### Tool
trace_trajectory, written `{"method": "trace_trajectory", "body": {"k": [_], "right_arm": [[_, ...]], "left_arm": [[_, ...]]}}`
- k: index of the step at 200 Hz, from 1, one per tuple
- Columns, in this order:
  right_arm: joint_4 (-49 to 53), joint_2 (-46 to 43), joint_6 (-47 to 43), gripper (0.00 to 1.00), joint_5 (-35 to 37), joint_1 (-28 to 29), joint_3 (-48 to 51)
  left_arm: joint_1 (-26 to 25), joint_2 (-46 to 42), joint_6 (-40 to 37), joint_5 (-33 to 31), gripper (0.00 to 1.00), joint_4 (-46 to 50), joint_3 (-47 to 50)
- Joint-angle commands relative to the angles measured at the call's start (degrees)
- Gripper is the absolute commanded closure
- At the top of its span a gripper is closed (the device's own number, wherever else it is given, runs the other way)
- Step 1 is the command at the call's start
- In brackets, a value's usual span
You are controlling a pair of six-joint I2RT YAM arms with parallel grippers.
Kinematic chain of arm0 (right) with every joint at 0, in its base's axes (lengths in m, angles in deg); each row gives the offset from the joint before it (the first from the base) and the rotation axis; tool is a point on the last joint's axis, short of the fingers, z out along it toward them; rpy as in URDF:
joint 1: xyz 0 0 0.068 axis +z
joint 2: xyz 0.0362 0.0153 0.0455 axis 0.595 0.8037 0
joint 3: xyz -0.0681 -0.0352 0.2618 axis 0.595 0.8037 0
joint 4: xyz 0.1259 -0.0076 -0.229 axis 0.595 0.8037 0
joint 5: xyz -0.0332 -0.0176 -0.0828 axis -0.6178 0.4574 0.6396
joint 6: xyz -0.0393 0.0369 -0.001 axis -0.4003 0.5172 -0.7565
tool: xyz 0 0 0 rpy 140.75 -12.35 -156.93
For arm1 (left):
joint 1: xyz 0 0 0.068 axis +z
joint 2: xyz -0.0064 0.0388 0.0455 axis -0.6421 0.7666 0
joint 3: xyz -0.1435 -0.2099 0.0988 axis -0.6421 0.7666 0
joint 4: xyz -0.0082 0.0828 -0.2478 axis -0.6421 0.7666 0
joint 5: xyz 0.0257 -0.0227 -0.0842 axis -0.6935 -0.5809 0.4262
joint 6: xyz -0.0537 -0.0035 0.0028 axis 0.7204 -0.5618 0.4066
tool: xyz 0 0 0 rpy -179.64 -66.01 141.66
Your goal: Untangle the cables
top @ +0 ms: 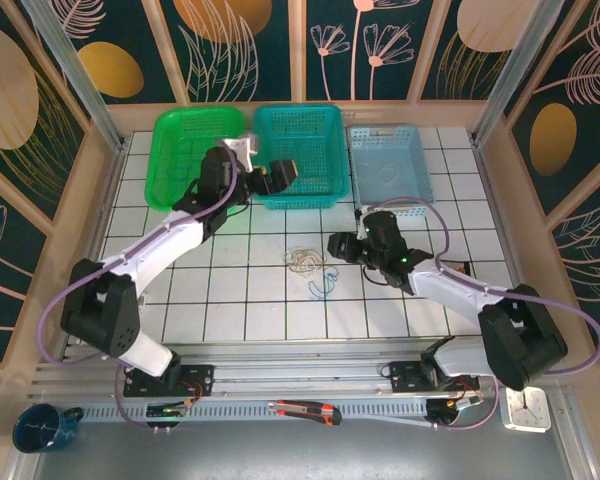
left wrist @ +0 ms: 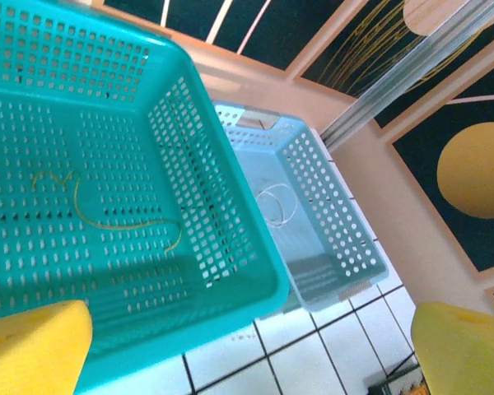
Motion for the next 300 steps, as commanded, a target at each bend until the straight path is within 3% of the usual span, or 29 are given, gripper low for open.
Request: {"method": "trace_trajectory", "body": {"k": [1,43,125,226,245,271,300], "right_arm": [[0.43,2.29,0.04,0.54,0.14,2.29,-1.83],[1.86,7.48,0.61,0.64,3.57,6.76,-4.34],[3.95,10.47,3.32,0.66,12.73,10.11,-5.08],[2.26,12.8,4.01,0.74,11.73,11.22,-5.23],[1.95,12.49,4.06,0.81,11.88,11.31,-4.81],[2.27,11.06,3.88,1.0,12.1,11.44,-4.75],[4.27,7.33,3.06,1.0,11.94,11.44,-5.92]], "left_arm": [[0.37,-3.77,3.07,1.92,0.01,-4.69,6.71],[0.38,-8.7,4.24,2.38,0.01,-7.76,15.32],[0.38,-10.97,4.76,4.15,0.01,-10.23,19.53],[0.39,-10.79,5.15,4.64,0.01,-11.71,20.59],[0.43,-10.75,5.29,4.64,0.01,-11.85,20.51],[0.42,-10.78,5.21,4.57,0.01,-11.73,20.55],[0.41,-10.88,4.61,4.38,0.01,-11.3,20.71]]}}
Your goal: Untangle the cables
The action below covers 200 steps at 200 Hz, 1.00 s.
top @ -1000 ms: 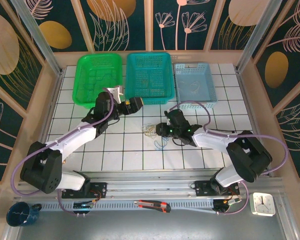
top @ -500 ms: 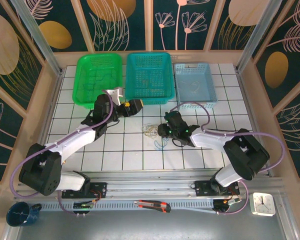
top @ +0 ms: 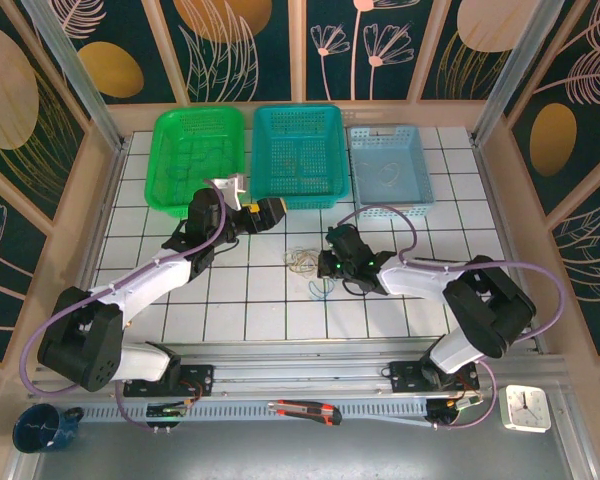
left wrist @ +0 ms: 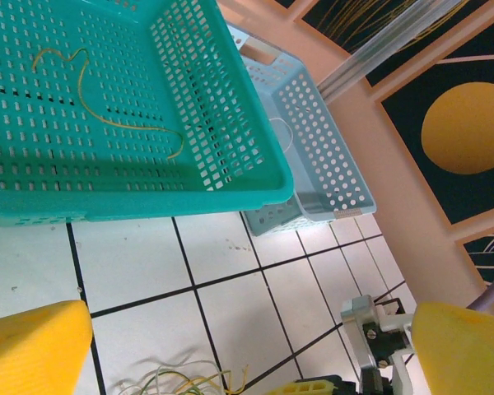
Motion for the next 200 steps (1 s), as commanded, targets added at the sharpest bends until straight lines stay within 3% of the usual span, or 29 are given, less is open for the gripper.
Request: {"method": "trace_trajectory", "body": {"k": [1,105,200], "right_arm": [[1.13,-4.39,-0.51,1.0,0.85,0.47,-1.71],[4.6,-17.06,-0.87,1.0,-9.33,-0.89,-9.04],[3.44,-21.22,0.55,1.0,-13.01,-2.7,-11.47]], "left_arm": [[0.39,-0.92,0.14,0.51,0.01,-1.98,0.63],[0.39,-0.74,-4.31,4.29,0.01,-1.27,2.3],[0.38,1.32,-5.75,8.91,0.01,-5.87,6.08]]}}
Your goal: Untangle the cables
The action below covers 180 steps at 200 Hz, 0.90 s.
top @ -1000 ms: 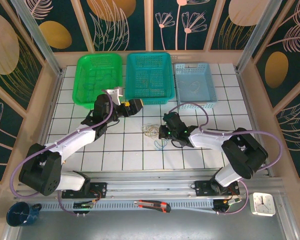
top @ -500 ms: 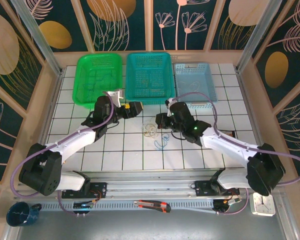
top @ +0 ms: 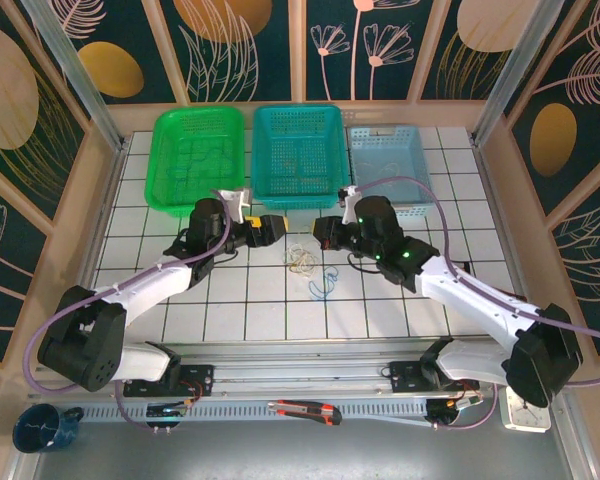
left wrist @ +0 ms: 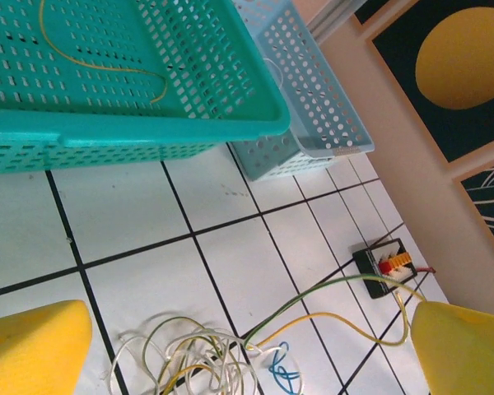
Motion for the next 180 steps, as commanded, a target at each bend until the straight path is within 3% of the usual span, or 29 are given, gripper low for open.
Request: {"method": "trace_trajectory", "body": {"k": [1,133,180], "right_arm": [[-0.59,-2.19,0.63,1.0,-1.49,-0.34,-2.56],[-0.89,-2.75,0.83,1.0,-0.81,-0.34,-3.56],[-0.31,-4.16,0.74,1.0,0.0,-0.34,-3.63]], "left_arm": [[0.38,1.2,-1.14,2.68,0.01,-3.75,1.0],[-2.95,5.84,-3.7,1.95,0.01,-8.54,3.28],[-2.92,6.88,-3.0,2.18,0.11,-12.69,5.57]]}}
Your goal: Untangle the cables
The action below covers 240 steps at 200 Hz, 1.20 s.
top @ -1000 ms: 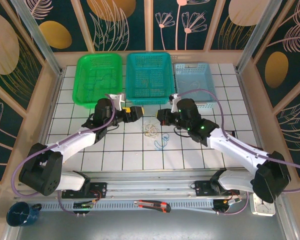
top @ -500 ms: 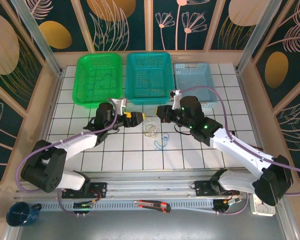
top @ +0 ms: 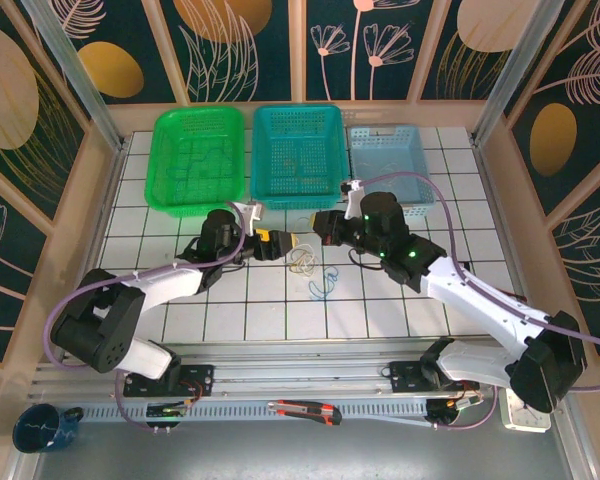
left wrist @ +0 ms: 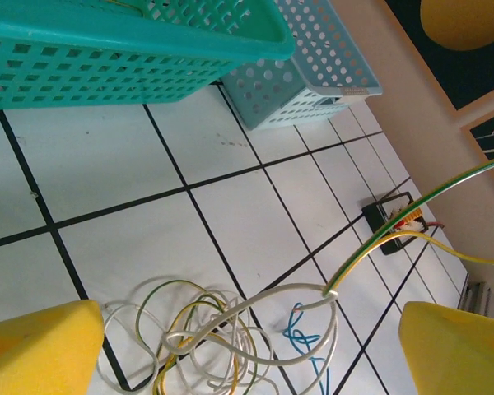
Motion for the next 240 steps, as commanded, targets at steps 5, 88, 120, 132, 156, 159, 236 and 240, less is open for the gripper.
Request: {"method": "trace_trajectory", "body": {"k": [5,88,120,132,156,159,236,240], "right_arm": [[-0.3,-2.21,0.58,1.0,0.52,-0.35,-1.99],[-0.36,-3.9,0.76,1.0,0.02,-0.38,-2.5],[-0.56,-4.27,0.89,1.0,0.02,-0.34,-2.43],[-0.65,-4.24,0.94,1.0,0.02,-0.34,-2.38],[-0.95,-4.24,1.02,1.0,0.11,-0.34,-2.21],[-0.98,-4.28,0.96,1.0,0.11,-0.34,-2.22],[-2.56,-3.77,0.64,1.0,0.1,-3.04,-4.18],[-2.71,-3.69,0.53,1.0,-0.2,-3.44,-4.65]], "left_arm": [[-0.14,0.72,-0.67,0.58,0.12,-5.04,1.57],[-0.15,3.5,0.95,3.83,0.28,-12.3,2.46],[-0.13,5.08,1.82,5.41,0.34,-14.58,2.16],[-0.16,5.63,2.43,6.15,0.38,-15.9,2.13],[-0.14,6.61,3.53,6.67,0.51,-18.21,2.34],[-0.13,6.75,3.66,6.74,0.54,-18.45,2.34],[-0.23,8.04,5.59,5.47,1.0,-20.24,3.75],[-0.22,8.11,5.64,5.2,1.0,-19.88,3.92]]}}
